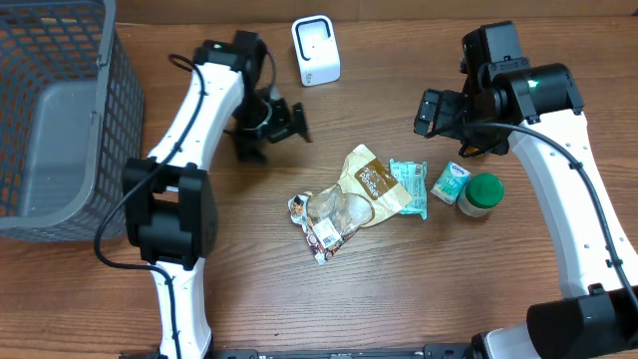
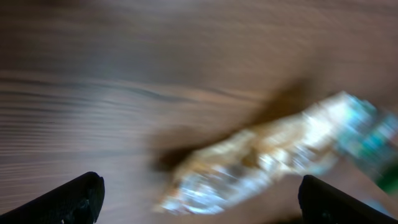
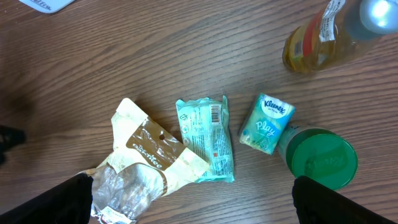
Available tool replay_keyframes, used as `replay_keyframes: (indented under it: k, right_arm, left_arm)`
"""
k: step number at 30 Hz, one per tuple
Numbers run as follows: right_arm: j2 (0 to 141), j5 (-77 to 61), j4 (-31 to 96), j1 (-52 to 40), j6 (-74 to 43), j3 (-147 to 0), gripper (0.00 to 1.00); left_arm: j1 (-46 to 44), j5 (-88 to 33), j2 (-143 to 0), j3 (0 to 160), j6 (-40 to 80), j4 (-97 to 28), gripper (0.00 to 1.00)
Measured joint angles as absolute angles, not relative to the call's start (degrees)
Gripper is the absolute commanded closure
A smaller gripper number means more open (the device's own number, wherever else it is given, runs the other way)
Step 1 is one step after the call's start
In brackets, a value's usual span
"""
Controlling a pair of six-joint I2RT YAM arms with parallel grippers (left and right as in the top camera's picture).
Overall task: Scan the item barcode
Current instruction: 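Open the left gripper and lift it away from the bag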
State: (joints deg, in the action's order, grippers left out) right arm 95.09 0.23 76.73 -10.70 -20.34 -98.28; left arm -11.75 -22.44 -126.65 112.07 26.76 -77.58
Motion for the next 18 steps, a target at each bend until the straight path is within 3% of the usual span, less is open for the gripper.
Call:
replay_keyframes:
  k: [6, 18]
  right_arm:
    - [95.09, 0.21, 76.73, -10.7, -20.34, -98.28, 0.0]
    - [95.09, 0.21, 76.71, -10.7, -20.32, -98.28, 0.0]
  left_arm:
    - [-10.09, -11.94, -126.65, 112.09, 26.74, -77.52, 0.0]
    - [-10.13, -8.05, -126.65, 112.12, 26.74, -72.9, 0.0]
